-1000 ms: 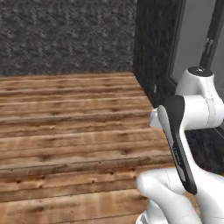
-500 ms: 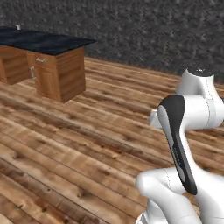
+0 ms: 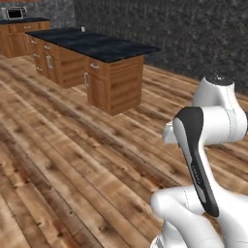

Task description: Pick up the marshmallow and place it in the cup of hot chocolate on the dining counter.

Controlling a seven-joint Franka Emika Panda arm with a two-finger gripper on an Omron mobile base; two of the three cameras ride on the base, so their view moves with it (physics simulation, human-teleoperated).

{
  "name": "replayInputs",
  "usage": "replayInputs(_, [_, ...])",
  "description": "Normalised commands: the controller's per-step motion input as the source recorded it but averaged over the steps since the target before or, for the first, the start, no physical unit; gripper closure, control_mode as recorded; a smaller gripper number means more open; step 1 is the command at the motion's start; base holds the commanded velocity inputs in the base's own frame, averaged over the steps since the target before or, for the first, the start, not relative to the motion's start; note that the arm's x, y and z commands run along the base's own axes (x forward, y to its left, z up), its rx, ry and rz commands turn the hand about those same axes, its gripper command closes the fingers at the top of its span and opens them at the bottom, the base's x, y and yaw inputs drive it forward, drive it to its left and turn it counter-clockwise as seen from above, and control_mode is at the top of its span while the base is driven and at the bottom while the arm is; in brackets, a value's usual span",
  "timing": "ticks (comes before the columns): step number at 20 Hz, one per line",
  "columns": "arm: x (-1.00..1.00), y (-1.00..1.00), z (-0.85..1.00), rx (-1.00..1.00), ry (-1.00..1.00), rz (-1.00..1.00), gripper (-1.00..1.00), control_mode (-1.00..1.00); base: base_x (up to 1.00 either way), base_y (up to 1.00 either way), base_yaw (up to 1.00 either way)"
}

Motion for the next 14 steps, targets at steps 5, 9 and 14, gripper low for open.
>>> replayInputs(5, [0.0,0.0,0.0,0.0,0.0,0.0,1.0,1.0,1.0,-1.0,0.12])
replayInputs(9, [0.0,0.0,0.0,0.0,0.0,0.0,1.0,1.0,1.0,-1.0,0.08])
replayInputs(14, [0.0,0.0,0.0,0.0,0.0,0.0,1.0,1.0,1.0,-1.0,0.13])
